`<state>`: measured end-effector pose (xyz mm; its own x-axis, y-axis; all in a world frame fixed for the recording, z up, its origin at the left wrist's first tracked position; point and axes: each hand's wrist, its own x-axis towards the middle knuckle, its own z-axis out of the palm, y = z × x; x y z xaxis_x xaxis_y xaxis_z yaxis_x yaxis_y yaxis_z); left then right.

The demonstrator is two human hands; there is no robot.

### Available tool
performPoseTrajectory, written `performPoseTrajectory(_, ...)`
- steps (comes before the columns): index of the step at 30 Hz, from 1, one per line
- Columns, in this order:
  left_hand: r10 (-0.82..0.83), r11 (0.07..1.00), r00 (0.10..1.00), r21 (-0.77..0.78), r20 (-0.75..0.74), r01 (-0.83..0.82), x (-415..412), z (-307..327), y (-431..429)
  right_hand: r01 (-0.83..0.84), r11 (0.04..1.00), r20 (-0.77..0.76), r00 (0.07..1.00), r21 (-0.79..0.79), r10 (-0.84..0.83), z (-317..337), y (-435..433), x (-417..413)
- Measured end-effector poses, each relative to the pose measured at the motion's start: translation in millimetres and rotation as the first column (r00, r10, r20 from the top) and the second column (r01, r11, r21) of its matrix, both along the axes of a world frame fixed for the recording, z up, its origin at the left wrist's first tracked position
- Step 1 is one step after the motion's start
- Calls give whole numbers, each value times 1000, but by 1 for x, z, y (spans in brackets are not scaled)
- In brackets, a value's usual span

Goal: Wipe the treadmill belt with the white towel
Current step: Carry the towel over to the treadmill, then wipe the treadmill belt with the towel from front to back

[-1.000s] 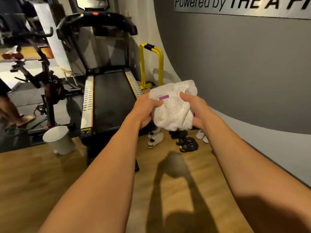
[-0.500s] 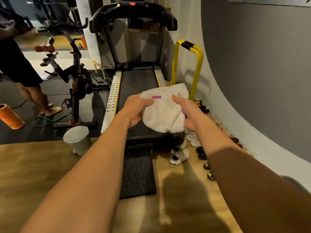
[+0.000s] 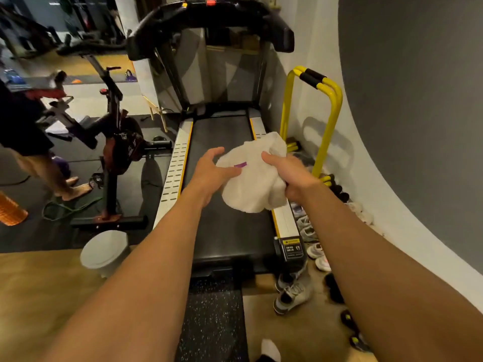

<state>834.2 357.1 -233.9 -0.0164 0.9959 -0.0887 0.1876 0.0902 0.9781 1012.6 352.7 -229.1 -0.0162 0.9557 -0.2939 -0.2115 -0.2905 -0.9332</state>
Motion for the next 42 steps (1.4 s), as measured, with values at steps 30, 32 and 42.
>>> performPoseTrajectory(30,-100,994,843,-96,-529,57,-189,-37,659,-40,949,-31,999,-312,31,-39,661,-207)
performPoseTrajectory(32,-131,988,847,-142,-516,67,-192,-22,696,-63,948,-91,995,-312,36,-18,696,-210)
performPoseTrajectory(42,9,960,930,-256,-368,-110,-122,27,872,-149,949,-164,981,-277,106,37,862,-154)
